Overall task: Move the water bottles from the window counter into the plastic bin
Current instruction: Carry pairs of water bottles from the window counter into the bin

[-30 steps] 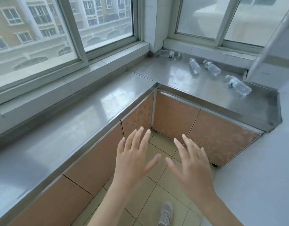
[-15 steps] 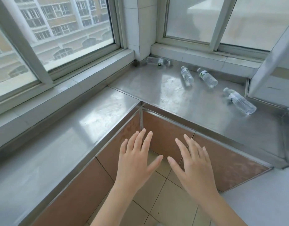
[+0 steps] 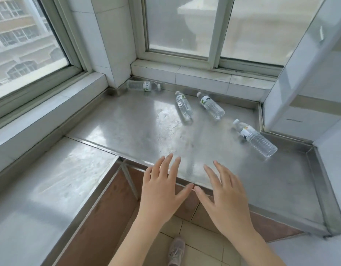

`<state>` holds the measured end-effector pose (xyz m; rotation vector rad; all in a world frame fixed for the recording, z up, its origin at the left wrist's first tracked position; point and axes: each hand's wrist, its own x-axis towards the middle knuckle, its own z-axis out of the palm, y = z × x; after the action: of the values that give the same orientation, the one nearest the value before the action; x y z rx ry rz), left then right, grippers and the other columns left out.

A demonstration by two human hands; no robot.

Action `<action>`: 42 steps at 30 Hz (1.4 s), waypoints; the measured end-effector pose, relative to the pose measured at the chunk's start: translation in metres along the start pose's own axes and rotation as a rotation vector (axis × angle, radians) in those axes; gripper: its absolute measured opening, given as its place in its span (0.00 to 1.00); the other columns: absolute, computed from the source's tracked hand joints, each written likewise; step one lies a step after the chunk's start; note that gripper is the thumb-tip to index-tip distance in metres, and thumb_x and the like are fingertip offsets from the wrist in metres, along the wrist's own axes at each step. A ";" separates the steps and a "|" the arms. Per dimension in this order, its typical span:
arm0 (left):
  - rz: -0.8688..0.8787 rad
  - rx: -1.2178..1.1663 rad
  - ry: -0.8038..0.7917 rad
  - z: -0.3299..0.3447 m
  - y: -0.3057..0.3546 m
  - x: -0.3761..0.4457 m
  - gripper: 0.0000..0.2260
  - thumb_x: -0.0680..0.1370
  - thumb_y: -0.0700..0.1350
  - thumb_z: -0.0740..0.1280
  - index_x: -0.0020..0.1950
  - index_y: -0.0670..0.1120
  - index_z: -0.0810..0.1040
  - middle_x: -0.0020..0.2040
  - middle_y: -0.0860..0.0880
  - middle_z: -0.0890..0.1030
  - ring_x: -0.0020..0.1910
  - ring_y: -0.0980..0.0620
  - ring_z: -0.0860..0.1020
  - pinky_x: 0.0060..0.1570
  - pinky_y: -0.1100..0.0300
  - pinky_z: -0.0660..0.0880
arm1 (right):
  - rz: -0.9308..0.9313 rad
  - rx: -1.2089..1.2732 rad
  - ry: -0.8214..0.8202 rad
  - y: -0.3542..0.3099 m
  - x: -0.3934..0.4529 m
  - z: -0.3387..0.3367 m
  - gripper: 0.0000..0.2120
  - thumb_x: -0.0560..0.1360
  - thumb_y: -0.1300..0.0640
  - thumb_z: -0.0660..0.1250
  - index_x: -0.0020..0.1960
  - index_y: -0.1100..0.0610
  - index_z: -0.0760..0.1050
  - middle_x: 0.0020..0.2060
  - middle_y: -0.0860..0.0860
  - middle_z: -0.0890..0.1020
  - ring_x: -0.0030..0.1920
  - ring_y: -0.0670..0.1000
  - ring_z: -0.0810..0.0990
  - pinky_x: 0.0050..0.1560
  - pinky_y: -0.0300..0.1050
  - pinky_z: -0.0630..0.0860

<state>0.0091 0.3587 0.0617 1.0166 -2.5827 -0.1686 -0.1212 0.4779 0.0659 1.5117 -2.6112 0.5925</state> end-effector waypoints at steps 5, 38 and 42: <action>0.095 -0.038 -0.029 0.031 0.008 0.097 0.32 0.76 0.66 0.56 0.73 0.48 0.71 0.72 0.47 0.73 0.71 0.45 0.72 0.65 0.46 0.71 | 0.072 -0.051 0.019 0.033 0.076 0.006 0.28 0.76 0.37 0.55 0.68 0.52 0.70 0.69 0.55 0.72 0.68 0.56 0.70 0.64 0.62 0.71; 0.072 0.072 -0.259 0.216 0.085 0.330 0.30 0.75 0.64 0.56 0.70 0.47 0.74 0.68 0.46 0.78 0.65 0.43 0.77 0.59 0.46 0.75 | 0.341 -0.206 -0.318 0.307 0.273 0.110 0.47 0.55 0.69 0.75 0.72 0.52 0.67 0.58 0.61 0.77 0.45 0.62 0.78 0.34 0.50 0.75; 0.026 0.073 -0.232 0.219 0.071 0.336 0.30 0.75 0.64 0.57 0.69 0.47 0.74 0.68 0.46 0.77 0.65 0.43 0.76 0.59 0.46 0.75 | 0.407 -0.145 -0.402 0.308 0.286 0.099 0.42 0.66 0.62 0.70 0.75 0.43 0.59 0.59 0.51 0.74 0.51 0.56 0.74 0.33 0.43 0.64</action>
<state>-0.3450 0.1780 -0.0287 1.0441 -2.8286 -0.1982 -0.5162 0.3436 -0.0460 1.1592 -3.2176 0.1141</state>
